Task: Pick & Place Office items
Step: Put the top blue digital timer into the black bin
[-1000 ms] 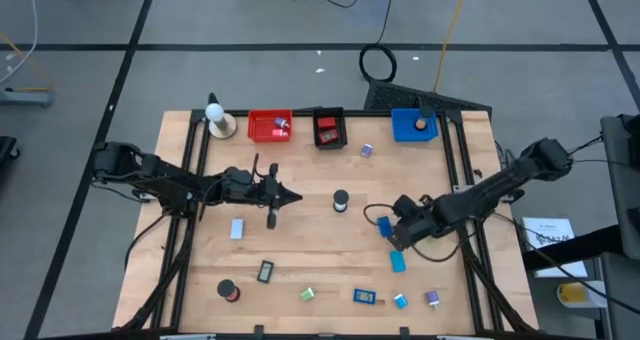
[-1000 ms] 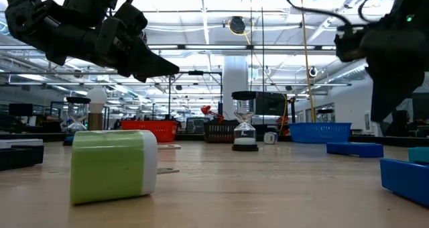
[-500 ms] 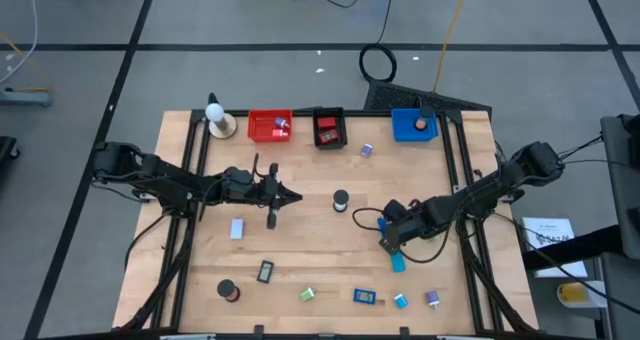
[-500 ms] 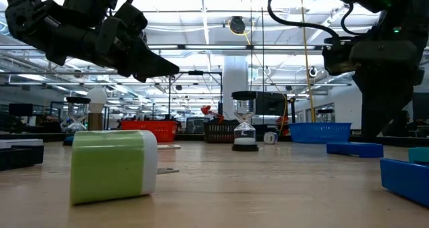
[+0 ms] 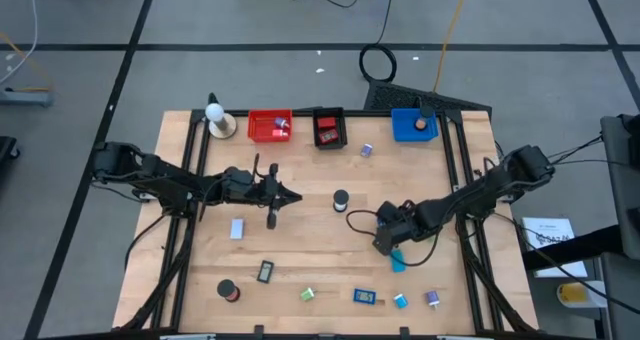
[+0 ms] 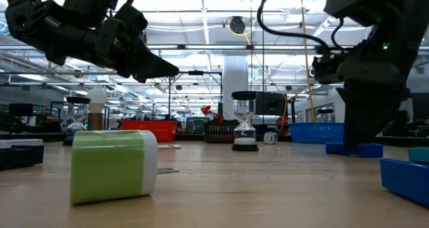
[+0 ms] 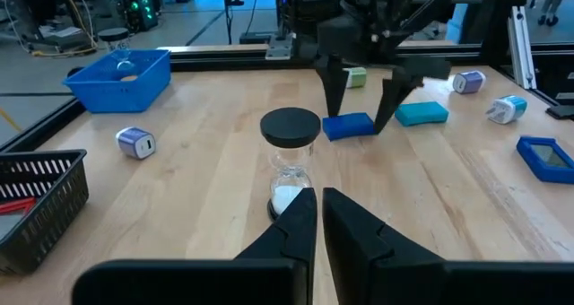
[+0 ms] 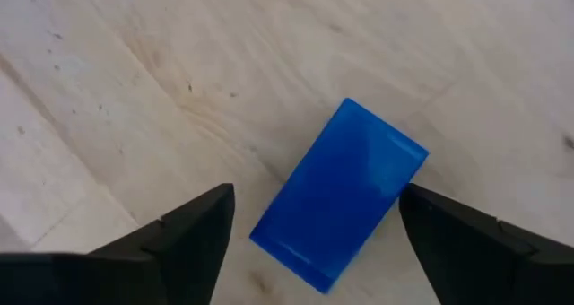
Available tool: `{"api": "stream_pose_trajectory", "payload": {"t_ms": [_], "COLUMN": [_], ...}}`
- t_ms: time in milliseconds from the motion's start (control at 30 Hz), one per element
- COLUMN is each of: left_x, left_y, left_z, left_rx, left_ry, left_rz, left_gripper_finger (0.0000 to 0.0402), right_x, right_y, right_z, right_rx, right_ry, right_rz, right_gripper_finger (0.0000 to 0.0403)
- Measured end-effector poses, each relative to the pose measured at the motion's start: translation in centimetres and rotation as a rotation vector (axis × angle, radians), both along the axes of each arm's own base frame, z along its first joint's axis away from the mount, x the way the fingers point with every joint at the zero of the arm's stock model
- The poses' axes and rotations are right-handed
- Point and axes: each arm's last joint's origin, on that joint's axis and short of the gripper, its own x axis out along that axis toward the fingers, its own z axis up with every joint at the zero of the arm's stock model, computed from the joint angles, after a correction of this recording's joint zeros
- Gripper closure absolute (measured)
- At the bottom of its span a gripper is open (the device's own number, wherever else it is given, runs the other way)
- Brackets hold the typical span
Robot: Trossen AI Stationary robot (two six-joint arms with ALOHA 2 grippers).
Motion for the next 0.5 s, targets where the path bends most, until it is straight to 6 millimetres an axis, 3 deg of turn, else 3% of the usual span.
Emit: {"api": "stream_pose_trajectory", "payload": {"t_ms": [167,400,500], "left_x": [0.0,-0.02,-0.02], "left_y": [0.0,0.0,0.0], "left_z": [-0.01,-0.08,-0.08], "left_rx": [-0.009,-0.015,-0.024], "left_ry": [0.001,0.008,0.009], "left_rz": [0.002,0.004,0.006], "left_gripper_finger": [0.0371,0.0371,0.0371], "right_x": [0.19,0.05,0.13], "right_y": [-0.26,-0.41,-0.66], "right_z": [-0.45,-0.45,-0.43], "right_rx": [-0.011,-0.034,-0.045], "right_ry": [0.021,0.041,0.045], "right_rz": [-0.011,0.042,0.064], "right_gripper_finger": [0.0135,0.0245,0.0255]}}
